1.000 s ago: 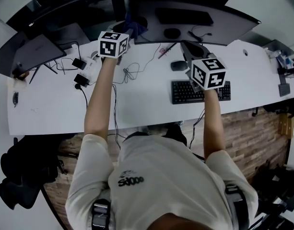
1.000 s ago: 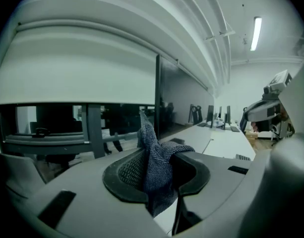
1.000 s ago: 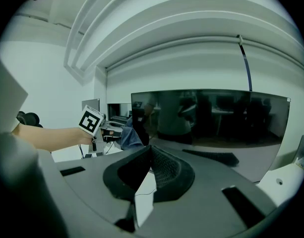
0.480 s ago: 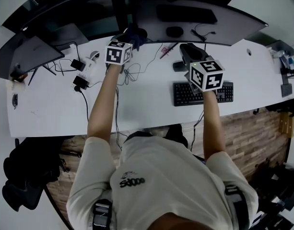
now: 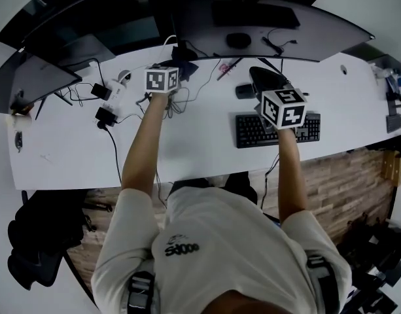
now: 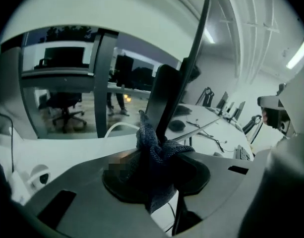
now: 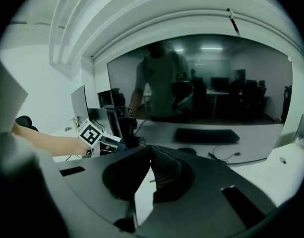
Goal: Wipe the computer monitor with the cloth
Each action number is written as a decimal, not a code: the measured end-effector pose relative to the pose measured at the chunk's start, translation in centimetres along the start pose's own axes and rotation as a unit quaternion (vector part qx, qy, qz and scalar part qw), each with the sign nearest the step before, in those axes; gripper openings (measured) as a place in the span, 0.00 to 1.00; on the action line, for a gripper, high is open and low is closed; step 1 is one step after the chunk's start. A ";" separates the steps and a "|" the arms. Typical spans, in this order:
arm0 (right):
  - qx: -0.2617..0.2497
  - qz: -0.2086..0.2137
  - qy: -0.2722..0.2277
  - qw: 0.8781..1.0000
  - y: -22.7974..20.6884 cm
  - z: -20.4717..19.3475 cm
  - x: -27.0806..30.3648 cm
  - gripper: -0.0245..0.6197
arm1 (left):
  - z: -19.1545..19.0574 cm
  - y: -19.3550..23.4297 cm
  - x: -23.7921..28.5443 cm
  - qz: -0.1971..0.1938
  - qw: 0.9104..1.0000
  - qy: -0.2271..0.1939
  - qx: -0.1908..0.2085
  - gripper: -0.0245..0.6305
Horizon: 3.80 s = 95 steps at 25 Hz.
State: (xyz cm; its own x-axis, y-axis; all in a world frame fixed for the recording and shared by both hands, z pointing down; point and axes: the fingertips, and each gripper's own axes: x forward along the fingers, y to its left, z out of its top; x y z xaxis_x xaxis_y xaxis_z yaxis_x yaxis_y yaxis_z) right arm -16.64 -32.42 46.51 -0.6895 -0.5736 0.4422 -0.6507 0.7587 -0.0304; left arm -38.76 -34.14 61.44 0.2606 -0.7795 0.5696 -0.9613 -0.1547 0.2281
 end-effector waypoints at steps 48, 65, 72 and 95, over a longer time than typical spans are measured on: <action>0.045 -0.045 0.023 0.998 -32.5 -10.8 -14.0 0.03 | 5.0 -33.0 24.3 -0.164 0.957 -0.062 -0.231 0.22; 0.094 -0.092 0.015 0.991 -43.9 -14.7 -18.8 0.03 | 8.3 -47.4 35.0 -0.228 0.937 -0.068 -0.254 0.22; 0.116 -0.118 0.013 0.986 -46.3 -16.8 -21.4 0.03 | 9.3 -51.6 37.4 -0.248 0.911 -0.092 -0.316 0.22; 0.147 -0.157 -0.029 0.976 -45.0 -16.3 -27.7 0.03 | 20.7 -56.2 28.9 -0.349 0.830 -0.211 -0.380 0.22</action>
State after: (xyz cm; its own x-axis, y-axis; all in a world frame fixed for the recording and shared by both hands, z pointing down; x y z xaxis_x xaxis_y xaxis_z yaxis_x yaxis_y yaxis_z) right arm 36.94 -45.59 50.23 -0.4523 -0.7865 0.4205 -0.8903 0.4260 -0.1608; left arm 20.96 -60.52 48.76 0.5219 -0.8290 -0.2008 -0.2128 -0.3545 0.9105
